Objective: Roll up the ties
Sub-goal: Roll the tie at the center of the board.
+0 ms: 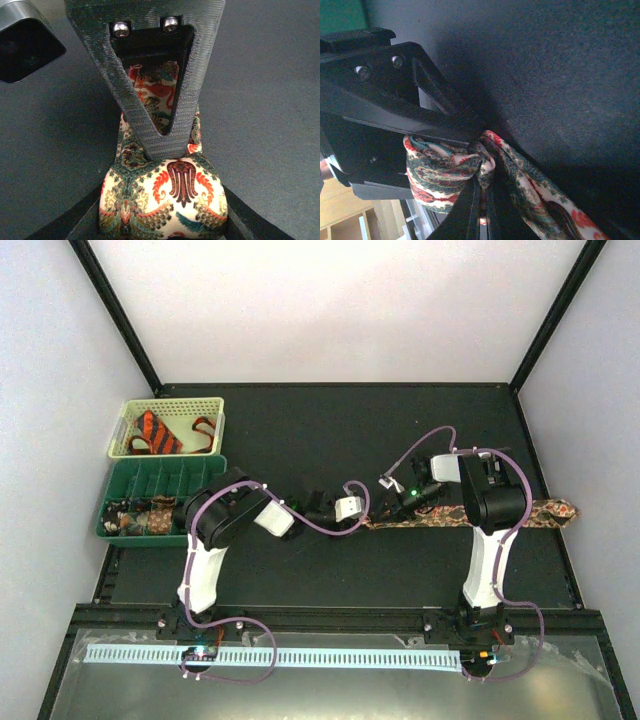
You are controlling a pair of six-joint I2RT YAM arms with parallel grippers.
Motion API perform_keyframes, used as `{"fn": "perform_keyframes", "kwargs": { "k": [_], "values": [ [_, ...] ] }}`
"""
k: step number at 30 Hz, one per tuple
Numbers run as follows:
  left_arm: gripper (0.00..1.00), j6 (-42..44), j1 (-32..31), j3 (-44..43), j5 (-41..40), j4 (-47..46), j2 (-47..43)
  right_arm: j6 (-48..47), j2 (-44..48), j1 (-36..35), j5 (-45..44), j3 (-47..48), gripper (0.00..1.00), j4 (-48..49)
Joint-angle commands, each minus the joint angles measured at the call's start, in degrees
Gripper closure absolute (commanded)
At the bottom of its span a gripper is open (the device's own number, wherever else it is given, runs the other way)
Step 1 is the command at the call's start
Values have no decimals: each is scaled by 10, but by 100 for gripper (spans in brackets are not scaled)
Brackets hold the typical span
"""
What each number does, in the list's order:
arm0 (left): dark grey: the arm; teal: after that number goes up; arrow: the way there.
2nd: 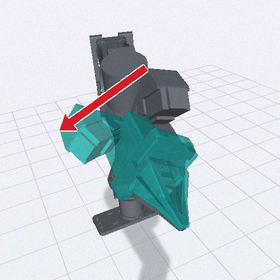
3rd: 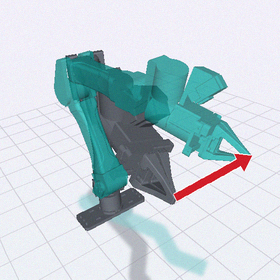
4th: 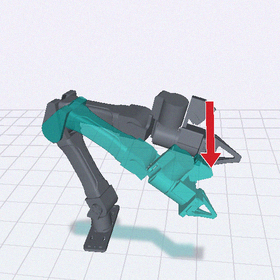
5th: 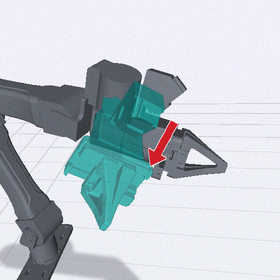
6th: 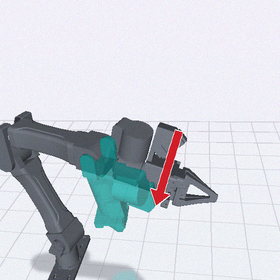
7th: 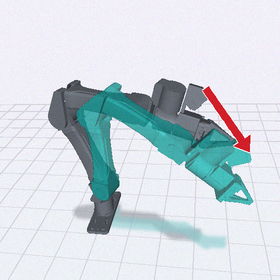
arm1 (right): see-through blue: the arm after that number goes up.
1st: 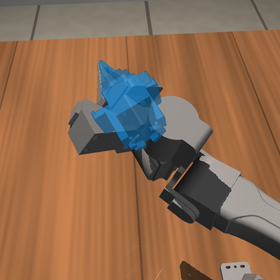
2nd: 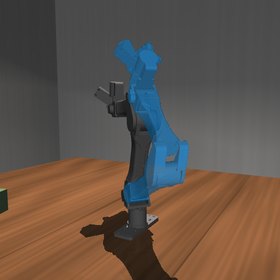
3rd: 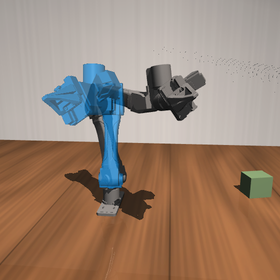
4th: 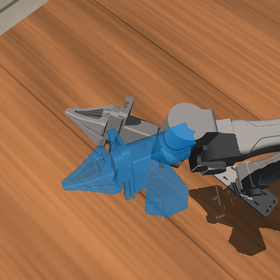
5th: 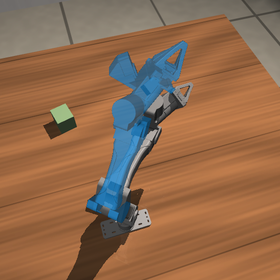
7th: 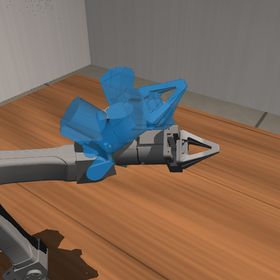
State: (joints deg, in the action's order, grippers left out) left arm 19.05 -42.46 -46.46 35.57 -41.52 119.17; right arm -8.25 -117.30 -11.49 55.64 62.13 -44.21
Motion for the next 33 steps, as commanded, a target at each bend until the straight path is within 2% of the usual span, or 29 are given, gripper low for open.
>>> {"fn": "perform_keyframes", "kwargs": {
  "k": [1, 6, 13, 23, 29, 31, 33],
  "values": [
    [54, 10, -11, -25, 2, 15, 2, -4, -35, -3, -105, -15, 98, 17],
    [54, 12, -18, -34, -8, 49, -1, -1, -37, -2, -99, -12, 98, 19],
    [60, 9, -21, -55, -10, 50, 32, -1, -37, -2, -99, -11, 98, 18],
    [52, 4, -25, -61, -4, 73, 21, 3, -43, -4, -94, -10, 98, 24],
    [60, 4, -25, -61, -6, 73, 33, 5, -42, -4, -99, -8, 98, 24],
    [64, 15, -25, -65, -29, 109, 26, 6, -43, -4, -97, -6, 97, 22],
    [66, 32, -25, -69, -63, 163, 9, 0, -41, -3, -96, 4, 90, 8]
  ]
}}
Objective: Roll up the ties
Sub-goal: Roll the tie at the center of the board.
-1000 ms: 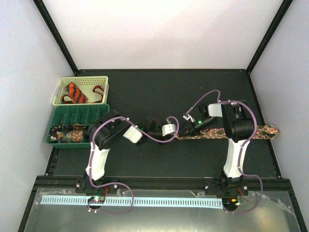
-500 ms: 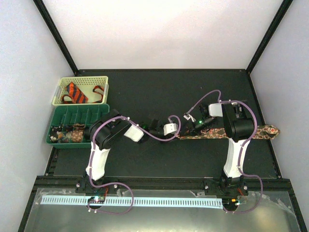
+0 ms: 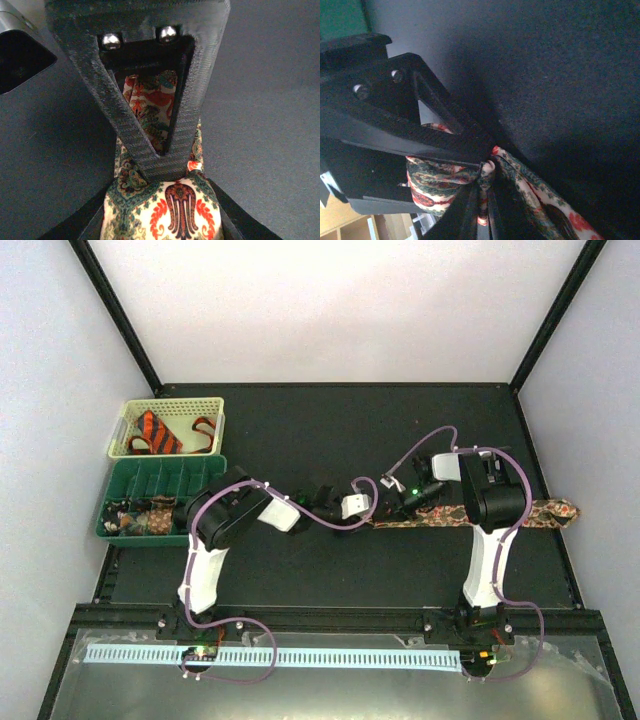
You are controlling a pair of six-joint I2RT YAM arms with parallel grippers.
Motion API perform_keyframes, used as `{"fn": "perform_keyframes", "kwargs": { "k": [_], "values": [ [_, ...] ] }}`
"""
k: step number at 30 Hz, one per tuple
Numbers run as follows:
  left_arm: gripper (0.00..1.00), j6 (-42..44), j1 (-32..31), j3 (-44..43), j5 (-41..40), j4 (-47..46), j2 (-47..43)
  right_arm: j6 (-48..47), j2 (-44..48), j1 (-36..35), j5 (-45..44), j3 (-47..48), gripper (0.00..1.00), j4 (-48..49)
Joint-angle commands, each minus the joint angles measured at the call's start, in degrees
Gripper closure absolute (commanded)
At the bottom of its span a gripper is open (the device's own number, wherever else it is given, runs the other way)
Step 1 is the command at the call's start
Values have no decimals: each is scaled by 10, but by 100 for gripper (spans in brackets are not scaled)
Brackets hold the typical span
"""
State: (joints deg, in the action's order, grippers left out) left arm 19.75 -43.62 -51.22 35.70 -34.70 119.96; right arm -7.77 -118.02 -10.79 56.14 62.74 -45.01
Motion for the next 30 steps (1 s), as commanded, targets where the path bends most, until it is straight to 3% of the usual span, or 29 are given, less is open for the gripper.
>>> {"fn": "perform_keyframes", "kwargs": {
  "k": [1, 8, 13, 15, 25, 28, 30],
  "values": [
    [66, 34, -13, -23, -87, 122, -7, -9, -28, -9, -101, 1, 87, 10],
    [66, 77, -11, -17, -144, 272, -50, -42, 29, 17, -60, 21, 64, -58],
    [66, 80, -11, -34, -155, 308, -43, -39, 53, 19, -1, 21, 49, -69],
    [66, 81, -12, -44, -156, 315, -35, -6, 56, 11, 24, 19, 48, -48],
    [65, 87, -13, -54, -156, 323, -24, 40, 25, -31, 13, 31, 64, 3],
    [65, 89, -14, -55, -157, 323, -22, 44, 21, -31, -2, 33, 87, 12],
    [65, 90, -14, -56, -159, 322, -23, 36, 23, -30, -12, 32, 97, 4]
  ]
}}
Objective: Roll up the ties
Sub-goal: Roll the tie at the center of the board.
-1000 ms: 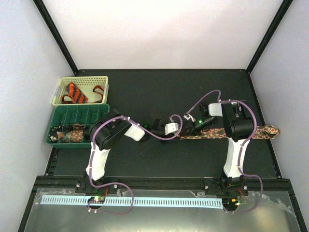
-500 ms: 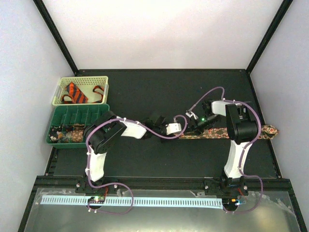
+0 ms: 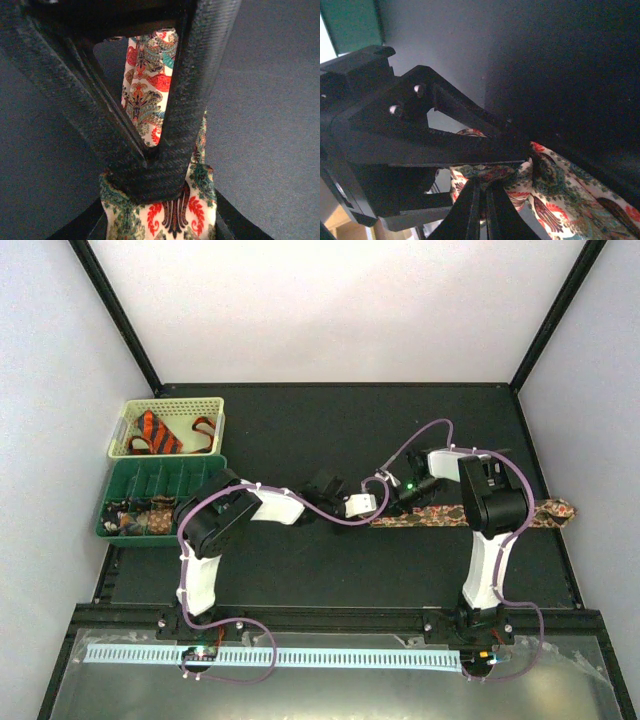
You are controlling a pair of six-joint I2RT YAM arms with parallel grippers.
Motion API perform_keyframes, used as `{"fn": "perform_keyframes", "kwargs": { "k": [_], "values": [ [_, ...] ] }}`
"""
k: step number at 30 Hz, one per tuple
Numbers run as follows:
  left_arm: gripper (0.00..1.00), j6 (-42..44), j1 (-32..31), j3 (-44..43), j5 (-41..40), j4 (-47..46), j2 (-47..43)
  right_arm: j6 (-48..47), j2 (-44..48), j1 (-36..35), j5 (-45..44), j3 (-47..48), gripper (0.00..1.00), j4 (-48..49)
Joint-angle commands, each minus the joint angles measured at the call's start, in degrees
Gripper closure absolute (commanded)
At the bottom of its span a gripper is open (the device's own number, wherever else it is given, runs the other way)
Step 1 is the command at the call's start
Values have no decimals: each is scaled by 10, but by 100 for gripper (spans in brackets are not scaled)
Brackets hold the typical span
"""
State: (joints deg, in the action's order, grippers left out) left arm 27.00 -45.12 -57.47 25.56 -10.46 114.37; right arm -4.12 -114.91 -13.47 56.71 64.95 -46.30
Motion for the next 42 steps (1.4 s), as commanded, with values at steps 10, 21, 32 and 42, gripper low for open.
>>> {"fn": "perform_keyframes", "kwargs": {
  "k": [10, 21, 32, 42],
  "values": [
    [25, -8, 18, 24, -12, -18, 7, -18, -27, 29, -90, -22, 98, 8],
    [13, -98, 17, 58, 89, -235, 40, -19, -28, 43, -132, -29, 98, 6],
    [53, -84, 4, 55, 42, -217, 60, 3, -39, 39, -95, -24, 98, 51],
    [61, -16, 5, 84, -22, -94, 10, -75, 5, 57, -78, 16, 61, -55]
  ]
}}
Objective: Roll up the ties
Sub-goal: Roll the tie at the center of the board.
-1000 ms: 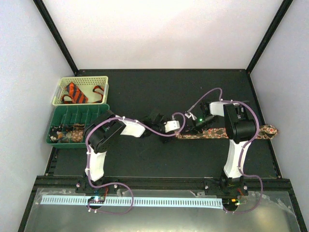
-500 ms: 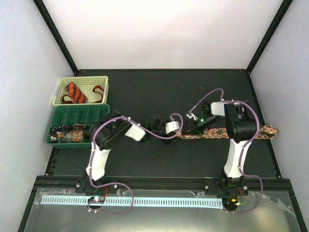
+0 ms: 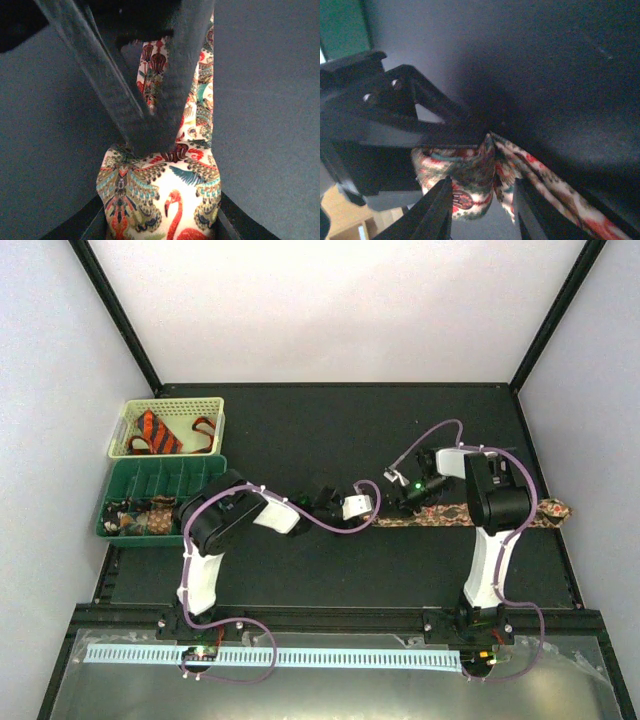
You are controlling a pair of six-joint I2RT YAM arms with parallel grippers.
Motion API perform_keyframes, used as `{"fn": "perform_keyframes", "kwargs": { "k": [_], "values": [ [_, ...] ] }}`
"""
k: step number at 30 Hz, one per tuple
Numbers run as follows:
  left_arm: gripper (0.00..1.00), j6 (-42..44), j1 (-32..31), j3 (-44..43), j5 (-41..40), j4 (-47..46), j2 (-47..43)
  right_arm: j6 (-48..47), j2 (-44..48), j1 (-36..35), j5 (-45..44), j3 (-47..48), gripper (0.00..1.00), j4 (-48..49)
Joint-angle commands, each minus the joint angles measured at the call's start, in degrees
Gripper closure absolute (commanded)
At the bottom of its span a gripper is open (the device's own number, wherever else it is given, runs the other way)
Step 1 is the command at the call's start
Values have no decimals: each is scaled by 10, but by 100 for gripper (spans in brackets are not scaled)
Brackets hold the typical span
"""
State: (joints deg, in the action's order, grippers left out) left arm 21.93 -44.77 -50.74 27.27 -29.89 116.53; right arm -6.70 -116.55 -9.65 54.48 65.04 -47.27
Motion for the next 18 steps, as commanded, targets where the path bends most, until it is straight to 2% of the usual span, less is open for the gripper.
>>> {"fn": "perform_keyframes", "kwargs": {
  "k": [1, 3, 5, 9, 13, 14, 15, 18],
  "values": [
    [61, 36, 1, 16, -41, 105, -12, -57, 30, 19, -48, 17, 57, -55],
    [61, 37, 0, 10, -43, 116, -9, -47, 47, 15, -27, 17, 50, -56],
    [61, 36, -1, 1, -45, 128, -5, -24, 51, 3, -10, 18, 49, -45],
    [60, 37, -1, -10, -47, 141, 0, 12, 43, -34, 9, 16, 51, -13],
    [60, 38, -1, -13, -47, 146, -1, 22, 33, -47, 1, 18, 57, 4],
    [60, 38, -1, -13, -48, 147, 0, 22, 28, -47, -6, 18, 59, 6],
    [60, 39, -1, -13, -47, 147, -1, 20, 24, -47, -15, 18, 66, 5],
    [59, 39, -1, -12, -46, 149, 1, 14, 15, -44, -42, 18, 94, 5]
  ]
}}
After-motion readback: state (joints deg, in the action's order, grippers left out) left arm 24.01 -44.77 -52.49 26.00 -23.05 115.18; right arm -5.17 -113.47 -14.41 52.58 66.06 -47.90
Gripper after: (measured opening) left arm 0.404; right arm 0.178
